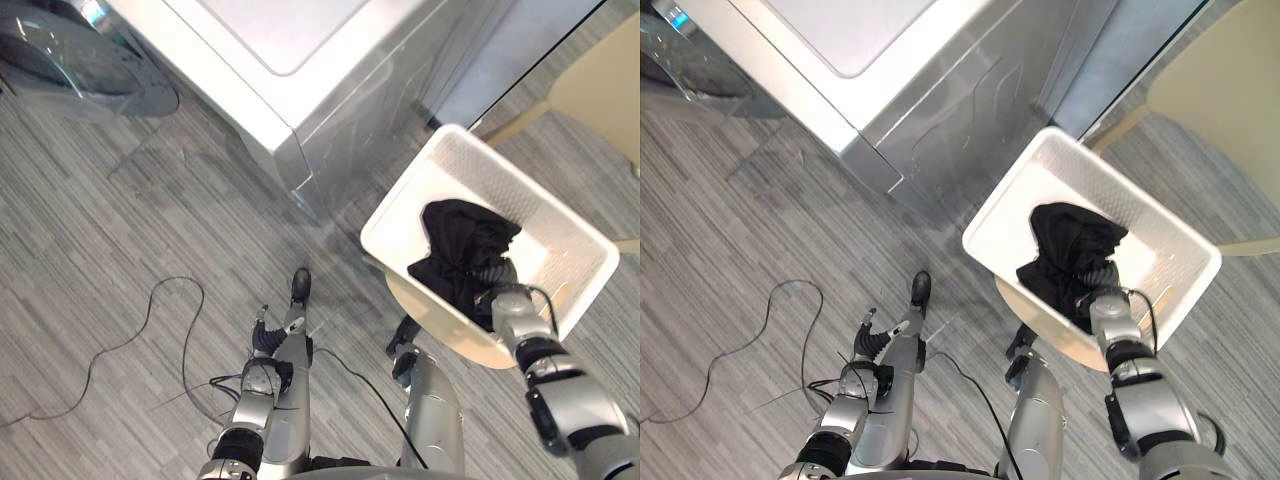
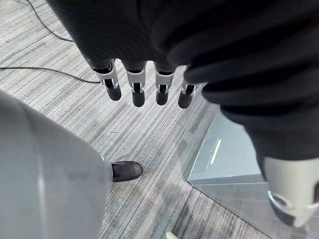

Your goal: Pick up the laundry basket with both hands and put the clothes into the washing machine.

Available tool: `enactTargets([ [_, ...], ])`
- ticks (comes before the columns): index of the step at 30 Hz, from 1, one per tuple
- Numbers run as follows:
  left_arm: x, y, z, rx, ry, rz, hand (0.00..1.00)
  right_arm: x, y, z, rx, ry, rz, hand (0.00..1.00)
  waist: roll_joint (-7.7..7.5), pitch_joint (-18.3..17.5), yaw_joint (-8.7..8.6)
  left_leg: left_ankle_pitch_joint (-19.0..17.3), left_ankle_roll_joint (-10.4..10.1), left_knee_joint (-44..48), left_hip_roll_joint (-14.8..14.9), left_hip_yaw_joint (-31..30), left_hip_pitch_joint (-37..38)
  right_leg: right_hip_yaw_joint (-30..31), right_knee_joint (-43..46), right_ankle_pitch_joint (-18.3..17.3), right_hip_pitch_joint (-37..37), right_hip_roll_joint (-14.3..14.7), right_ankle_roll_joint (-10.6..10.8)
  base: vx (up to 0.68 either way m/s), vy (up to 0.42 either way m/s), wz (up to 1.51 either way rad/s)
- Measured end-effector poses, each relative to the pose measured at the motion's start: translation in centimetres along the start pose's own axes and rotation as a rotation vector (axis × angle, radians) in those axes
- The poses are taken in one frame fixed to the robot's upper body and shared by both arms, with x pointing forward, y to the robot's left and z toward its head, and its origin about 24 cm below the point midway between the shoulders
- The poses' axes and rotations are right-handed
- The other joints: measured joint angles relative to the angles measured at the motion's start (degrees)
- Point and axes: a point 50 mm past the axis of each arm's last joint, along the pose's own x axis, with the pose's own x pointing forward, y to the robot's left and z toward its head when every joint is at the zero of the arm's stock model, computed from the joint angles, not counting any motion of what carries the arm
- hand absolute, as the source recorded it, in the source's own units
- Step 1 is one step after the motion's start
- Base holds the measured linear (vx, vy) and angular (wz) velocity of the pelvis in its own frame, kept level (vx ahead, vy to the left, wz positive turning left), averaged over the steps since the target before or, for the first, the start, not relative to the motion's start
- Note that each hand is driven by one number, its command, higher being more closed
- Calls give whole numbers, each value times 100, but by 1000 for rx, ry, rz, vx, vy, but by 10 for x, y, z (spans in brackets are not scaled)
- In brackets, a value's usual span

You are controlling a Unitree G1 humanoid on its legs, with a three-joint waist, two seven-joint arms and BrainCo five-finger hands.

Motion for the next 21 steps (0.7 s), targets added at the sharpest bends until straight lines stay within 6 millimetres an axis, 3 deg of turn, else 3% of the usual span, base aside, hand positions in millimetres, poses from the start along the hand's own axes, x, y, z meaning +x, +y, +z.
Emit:
enactTargets([
  [3,0,5,-8,23,26,4,0,-6,-5,2,203,-29,-40,100,-72,-27,29,-82,-21,-42,73,193,400,-199,-176,41,370,-48,43,4,-20,-34],
  [6,-2,14,-32,29,114,22,0,-14,-29,8,372,-113,-148,100,-222,-400,-51,-125,-30,-318,114,339,836,-223,-345,45,711,11,72,47,-18,-12],
  [9,-15,30,-74,-58,297,63,0,-26,-60,-1,433,-155,-270,100,-409,-970,-108,-101,-10,-606,106,363,1325,-271,-549,55,1166,62,133,151,-29,4],
  [11,-26,41,-98,-136,395,108,0,-29,-71,-3,450,-163,-320,100,-429,-1280,-187,-77,-41,-687,65,332,1544,-352,-733,80,1471,98,186,163,-25,17],
  [14,-48,60,-132,-253,538,210,0,-31,-79,5,460,-206,-340,100,-338,-1737,-260,-78,-42,-807,24,334,1850,-384,-1225,211,1963,180,271,135,-3,10],
  [17,-60,70,-148,-339,608,283,0,-33,-83,17,453,-256,-344,100,-215,-1909,-253,-78,-42,-890,27,317,2026,-437,-1437,283,2209,233,278,58,-5,6],
  [21,-83,94,-175,-568,732,480,0,-45,-85,57,464,-439,-316,100,-64,-2090,-246,-96,-59,-1013,60,310,2288,-472,-1877,445,2573,363,295,-4,-1,-1],
])
